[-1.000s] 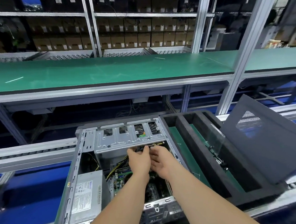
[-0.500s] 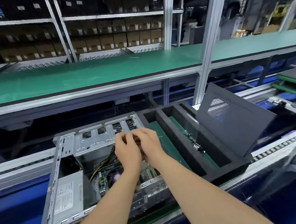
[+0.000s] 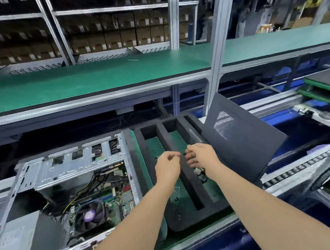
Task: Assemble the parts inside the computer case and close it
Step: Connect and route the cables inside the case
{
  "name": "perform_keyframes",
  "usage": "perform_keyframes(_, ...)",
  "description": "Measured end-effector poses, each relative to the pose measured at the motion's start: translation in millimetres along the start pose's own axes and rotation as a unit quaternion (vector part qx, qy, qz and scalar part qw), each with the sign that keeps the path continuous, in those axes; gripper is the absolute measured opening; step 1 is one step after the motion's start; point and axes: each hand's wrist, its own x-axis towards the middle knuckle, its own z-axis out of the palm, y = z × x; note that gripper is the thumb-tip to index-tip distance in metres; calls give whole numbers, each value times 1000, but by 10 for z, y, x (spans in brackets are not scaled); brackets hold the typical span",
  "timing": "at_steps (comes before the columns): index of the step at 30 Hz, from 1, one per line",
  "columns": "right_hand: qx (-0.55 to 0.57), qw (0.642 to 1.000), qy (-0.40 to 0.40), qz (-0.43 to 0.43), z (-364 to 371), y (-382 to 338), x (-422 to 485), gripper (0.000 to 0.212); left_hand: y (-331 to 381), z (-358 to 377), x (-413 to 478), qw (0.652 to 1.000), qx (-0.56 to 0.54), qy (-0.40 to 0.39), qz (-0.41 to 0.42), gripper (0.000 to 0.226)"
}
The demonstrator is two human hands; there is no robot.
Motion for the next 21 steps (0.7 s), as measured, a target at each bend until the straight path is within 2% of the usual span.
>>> perform_keyframes(2,-15,998,45,39,-227,329,257,19,-147,183,92,999,37,21,-32,31)
perform_keyframes(5,-101,985,90,104,-542,951,496,20,-417,426,204,994,83,30,-63,31)
perform_keyframes(8,-248,958,2,144,-680,1343,625,35,-654,687,317,989,114,46,-79,28)
perform_keyframes(10,-286,950,-40,119,-671,1440,720,42,-741,862,406,986,127,68,-85,26)
perform_keyframes(13,-328,944,-15,35,-644,1461,860,36,-799,1052,555,979,173,85,-72,25)
perform_keyframes(17,-321,943,-66,-62,-608,1425,1016,46,-874,1159,690,967,220,100,-76,30)
perform_keyframes(19,-330,936,-84,-87,-589,1400,1111,40,-892,1174,722,963,237,100,-84,31)
perform_keyframes(21,-341,932,-81,-95,-566,1383,1202,24,-882,1172,749,960,242,96,-99,33)
